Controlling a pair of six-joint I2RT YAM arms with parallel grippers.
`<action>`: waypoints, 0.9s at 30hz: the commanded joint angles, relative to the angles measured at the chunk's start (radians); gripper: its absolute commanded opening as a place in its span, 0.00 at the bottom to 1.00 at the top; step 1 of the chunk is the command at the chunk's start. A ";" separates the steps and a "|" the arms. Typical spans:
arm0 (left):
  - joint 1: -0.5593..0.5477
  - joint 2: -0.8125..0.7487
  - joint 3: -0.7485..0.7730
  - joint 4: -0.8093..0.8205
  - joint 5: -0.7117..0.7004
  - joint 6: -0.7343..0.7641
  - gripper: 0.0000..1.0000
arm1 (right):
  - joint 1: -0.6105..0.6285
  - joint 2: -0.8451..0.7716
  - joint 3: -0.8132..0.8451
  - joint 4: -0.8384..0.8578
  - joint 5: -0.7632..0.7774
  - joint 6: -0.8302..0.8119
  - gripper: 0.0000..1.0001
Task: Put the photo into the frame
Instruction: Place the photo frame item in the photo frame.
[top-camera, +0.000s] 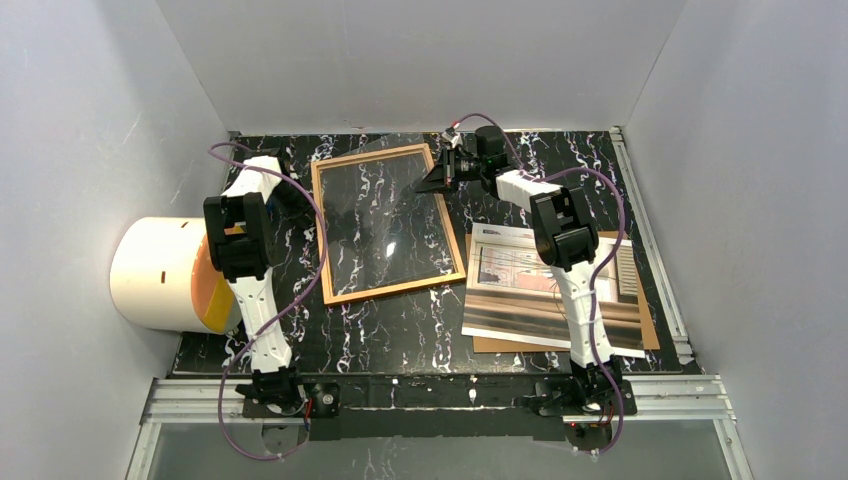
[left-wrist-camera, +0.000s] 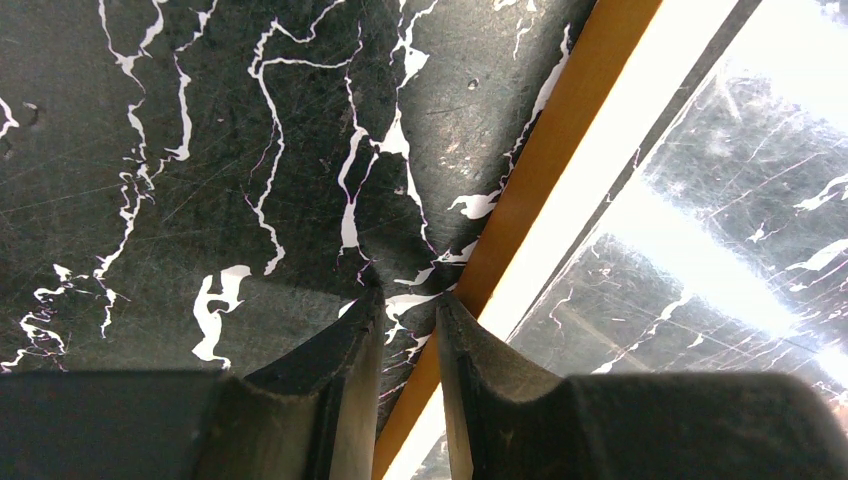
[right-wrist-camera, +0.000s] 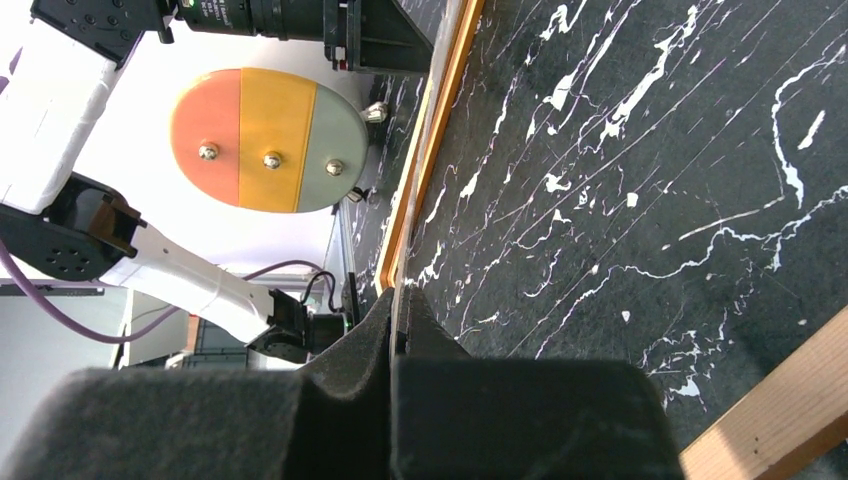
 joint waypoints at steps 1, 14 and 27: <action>-0.004 0.028 0.008 -0.024 0.034 0.008 0.25 | 0.003 0.030 0.071 -0.008 -0.031 -0.018 0.01; -0.003 0.032 0.011 -0.023 0.049 0.009 0.25 | 0.003 0.071 0.126 -0.119 -0.021 -0.052 0.01; -0.003 0.036 0.014 -0.009 0.077 0.006 0.26 | -0.003 0.091 0.131 -0.236 -0.019 -0.075 0.01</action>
